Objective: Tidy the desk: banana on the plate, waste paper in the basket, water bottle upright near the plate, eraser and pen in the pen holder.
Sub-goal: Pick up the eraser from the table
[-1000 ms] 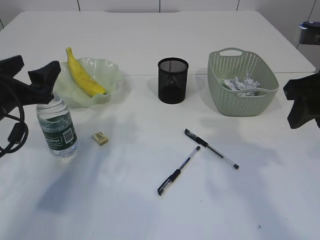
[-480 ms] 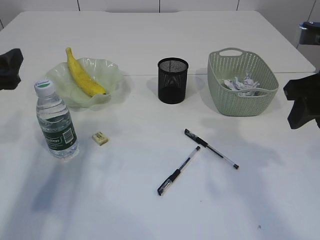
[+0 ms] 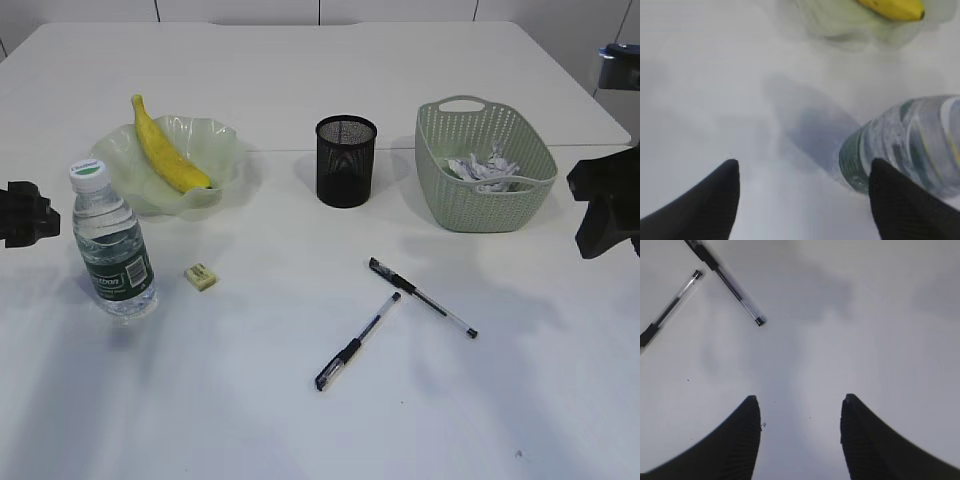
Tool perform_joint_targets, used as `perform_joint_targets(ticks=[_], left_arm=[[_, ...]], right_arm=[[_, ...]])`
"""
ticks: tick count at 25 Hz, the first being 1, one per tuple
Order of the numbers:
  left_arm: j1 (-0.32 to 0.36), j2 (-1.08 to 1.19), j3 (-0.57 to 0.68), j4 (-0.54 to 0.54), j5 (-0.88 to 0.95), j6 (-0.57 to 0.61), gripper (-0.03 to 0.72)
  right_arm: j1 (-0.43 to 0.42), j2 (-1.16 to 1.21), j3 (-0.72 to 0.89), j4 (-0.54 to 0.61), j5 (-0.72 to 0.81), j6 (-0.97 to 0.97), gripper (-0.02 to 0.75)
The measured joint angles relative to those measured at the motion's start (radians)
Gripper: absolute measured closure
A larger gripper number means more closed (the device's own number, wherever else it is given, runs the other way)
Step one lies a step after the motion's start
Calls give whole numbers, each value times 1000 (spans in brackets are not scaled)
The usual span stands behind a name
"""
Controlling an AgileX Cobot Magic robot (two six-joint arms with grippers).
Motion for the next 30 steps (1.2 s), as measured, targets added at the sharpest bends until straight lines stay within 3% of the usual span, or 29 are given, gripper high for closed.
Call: perform_joint_targets(ticks=[4,8,13,20,30], left_arm=[[0,0,-154,13,332,0,138],[0,0,-253,95,564,0,150],[58,-2,-265,159,660,0,151],[227,-7,-265,54,681,0,151],[241,-67,-266,-50,718,0,151]], right_arm=[[0,0,0,0,0,0,351],[0,0,-12,2,17,-21,351],[0,0,-85,35,35,-72,351],[12,94,-211,114,87,-116,350],[314,411,-543,49,112,-98,351]])
